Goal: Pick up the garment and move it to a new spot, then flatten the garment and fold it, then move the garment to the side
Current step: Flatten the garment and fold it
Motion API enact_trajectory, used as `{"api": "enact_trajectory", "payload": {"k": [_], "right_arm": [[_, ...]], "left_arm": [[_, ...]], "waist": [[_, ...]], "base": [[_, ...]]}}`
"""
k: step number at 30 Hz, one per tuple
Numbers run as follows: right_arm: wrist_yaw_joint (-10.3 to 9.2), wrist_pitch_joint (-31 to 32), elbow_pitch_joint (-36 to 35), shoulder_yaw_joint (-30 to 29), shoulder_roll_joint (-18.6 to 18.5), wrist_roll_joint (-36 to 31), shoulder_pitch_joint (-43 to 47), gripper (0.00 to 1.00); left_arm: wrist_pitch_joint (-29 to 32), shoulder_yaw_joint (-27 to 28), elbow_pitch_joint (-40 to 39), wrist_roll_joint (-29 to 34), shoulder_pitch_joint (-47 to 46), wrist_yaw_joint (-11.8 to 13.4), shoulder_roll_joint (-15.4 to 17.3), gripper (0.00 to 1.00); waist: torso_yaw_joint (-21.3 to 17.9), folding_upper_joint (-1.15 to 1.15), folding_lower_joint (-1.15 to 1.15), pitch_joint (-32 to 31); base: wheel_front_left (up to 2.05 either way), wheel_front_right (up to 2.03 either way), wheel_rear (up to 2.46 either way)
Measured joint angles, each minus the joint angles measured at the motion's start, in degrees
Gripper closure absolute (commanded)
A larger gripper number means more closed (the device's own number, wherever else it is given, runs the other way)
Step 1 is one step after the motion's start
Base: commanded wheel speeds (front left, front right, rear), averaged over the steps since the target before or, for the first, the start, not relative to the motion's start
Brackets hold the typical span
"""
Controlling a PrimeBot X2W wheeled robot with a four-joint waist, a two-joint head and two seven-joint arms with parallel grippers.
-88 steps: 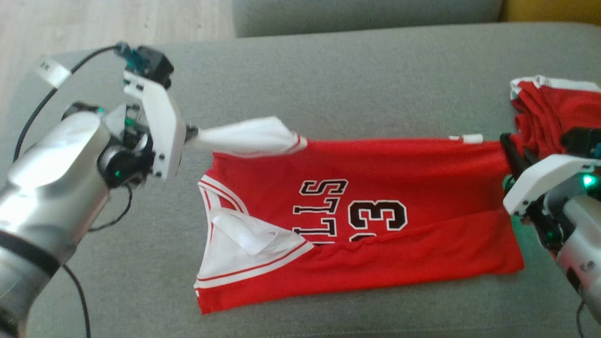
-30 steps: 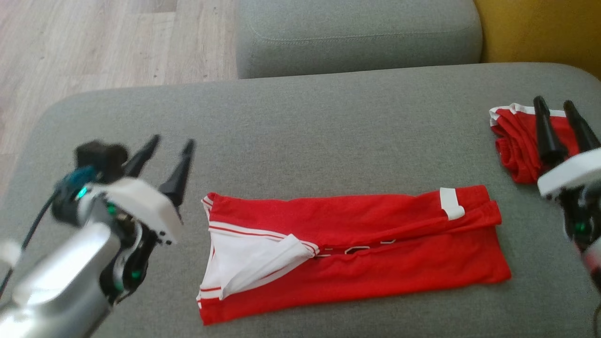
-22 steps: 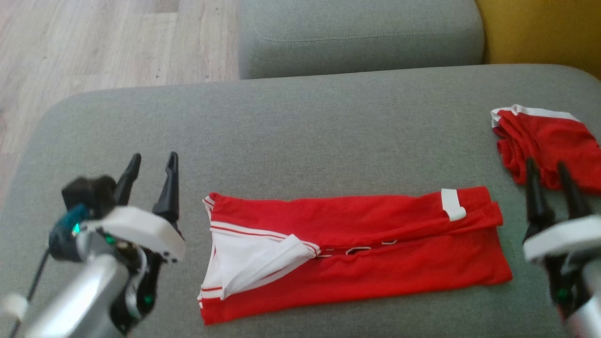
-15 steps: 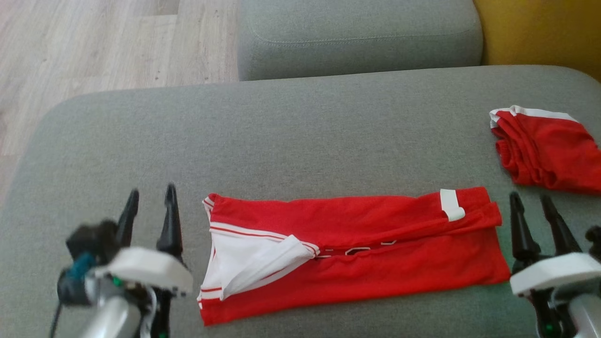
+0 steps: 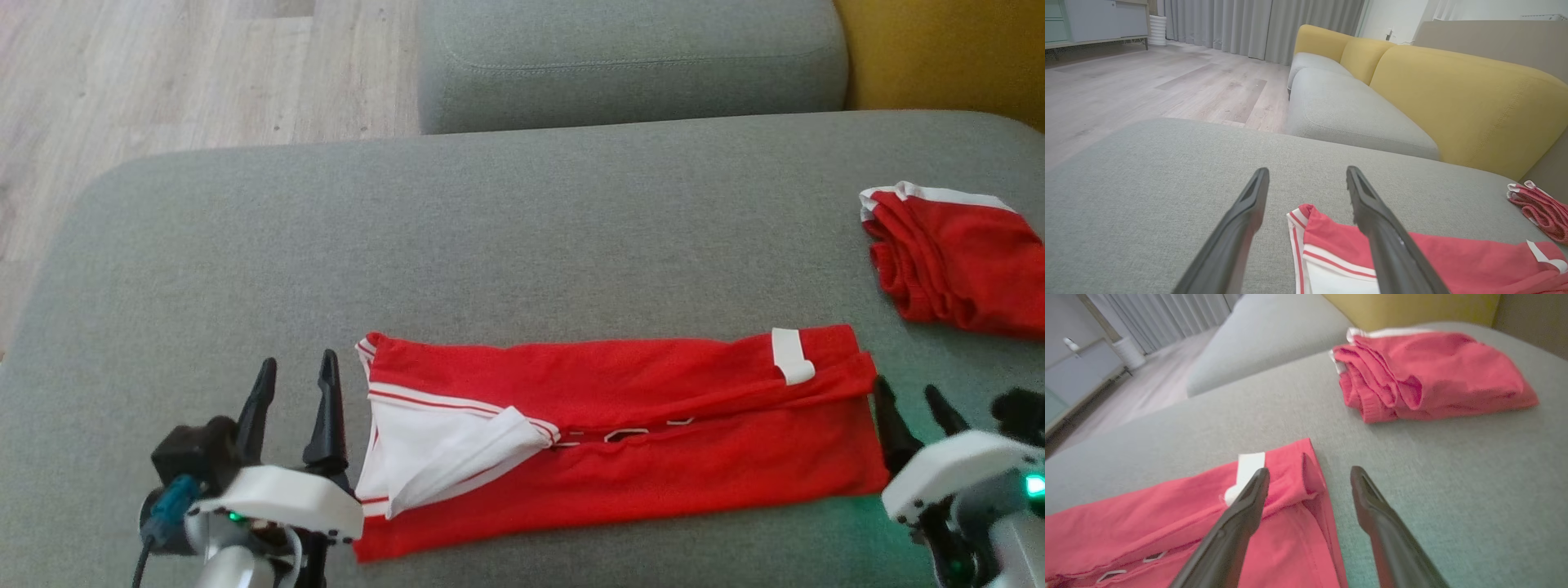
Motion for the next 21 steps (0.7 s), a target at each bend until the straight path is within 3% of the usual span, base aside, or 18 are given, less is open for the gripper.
{"api": "enact_trajectory", "payload": {"k": [10, 21], "right_arm": [[0.00, 15.93, 10.29, -1.41, -0.09, 0.02, -8.43, 0.00], [0.00, 23.21, 19.84, -5.12, 0.73, 0.38, -12.38, 0.00]], "left_arm": [[0.00, 2.71, 2.97, 3.45, -0.06, -3.54, -2.74, 0.00], [0.00, 5.46, 5.05, 5.49, -0.08, -5.95, -4.13, 0.00]], "waist": [[1.67, 0.00, 0.00, 0.28], [3.46, 0.00, 0.00, 0.89]], "base": [[0.00, 0.00, 0.00], [0.00, 0.00, 0.00]]}}
